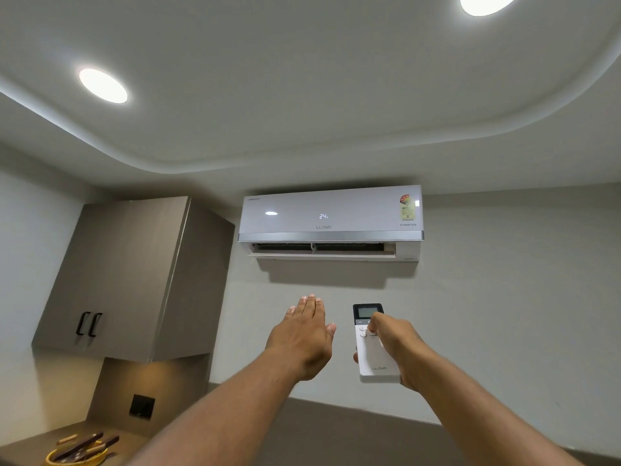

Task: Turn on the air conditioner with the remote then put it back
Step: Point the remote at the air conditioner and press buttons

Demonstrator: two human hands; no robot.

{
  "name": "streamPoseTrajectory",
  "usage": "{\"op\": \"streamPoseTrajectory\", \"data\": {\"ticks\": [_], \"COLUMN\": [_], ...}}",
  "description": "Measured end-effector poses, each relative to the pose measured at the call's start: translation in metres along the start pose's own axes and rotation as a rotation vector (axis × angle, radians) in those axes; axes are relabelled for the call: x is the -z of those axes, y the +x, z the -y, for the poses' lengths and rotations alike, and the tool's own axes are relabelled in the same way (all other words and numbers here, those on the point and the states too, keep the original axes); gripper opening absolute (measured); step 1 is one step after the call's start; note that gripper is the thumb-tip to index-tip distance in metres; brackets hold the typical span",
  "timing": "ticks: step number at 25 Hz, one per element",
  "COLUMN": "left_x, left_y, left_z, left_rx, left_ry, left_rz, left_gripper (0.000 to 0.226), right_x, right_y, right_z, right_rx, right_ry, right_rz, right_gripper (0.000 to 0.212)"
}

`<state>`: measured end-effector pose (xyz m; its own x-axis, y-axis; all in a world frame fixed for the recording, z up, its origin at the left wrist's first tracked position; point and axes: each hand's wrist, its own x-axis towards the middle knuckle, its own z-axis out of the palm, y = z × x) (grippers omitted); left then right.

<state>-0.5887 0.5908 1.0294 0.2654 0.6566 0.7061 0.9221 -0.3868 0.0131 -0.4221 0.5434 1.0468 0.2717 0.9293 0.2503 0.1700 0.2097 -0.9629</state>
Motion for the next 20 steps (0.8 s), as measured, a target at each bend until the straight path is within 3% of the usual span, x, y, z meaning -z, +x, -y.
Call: {"op": "streamPoseTrajectory", "data": {"ticks": [10, 14, 20], "left_x": [-0.012, -0.031, -0.064], "left_y": [0.007, 0.021, 0.024], "left_z": [-0.028, -0.087, -0.231], "left_rx": [-0.048, -0.155, -0.34], "left_ry": [-0.09, -0.169, -0.371], "left_rz": [-0.009, -0.017, 0.035], "left_gripper": [0.062, 0.062, 0.063], "right_x": [0.022, 0.07, 0.206], "right_y": [-0.003, -0.008, -0.041], "right_z": [0.002, -0.006, -0.023], "right_rx": [0.027, 0.004, -0.047], "right_ry": [-0.025, -0.063, -0.132], "right_rz": [-0.075, -0.184, -0.455], "right_gripper": [0.012, 0.012, 0.022]}}
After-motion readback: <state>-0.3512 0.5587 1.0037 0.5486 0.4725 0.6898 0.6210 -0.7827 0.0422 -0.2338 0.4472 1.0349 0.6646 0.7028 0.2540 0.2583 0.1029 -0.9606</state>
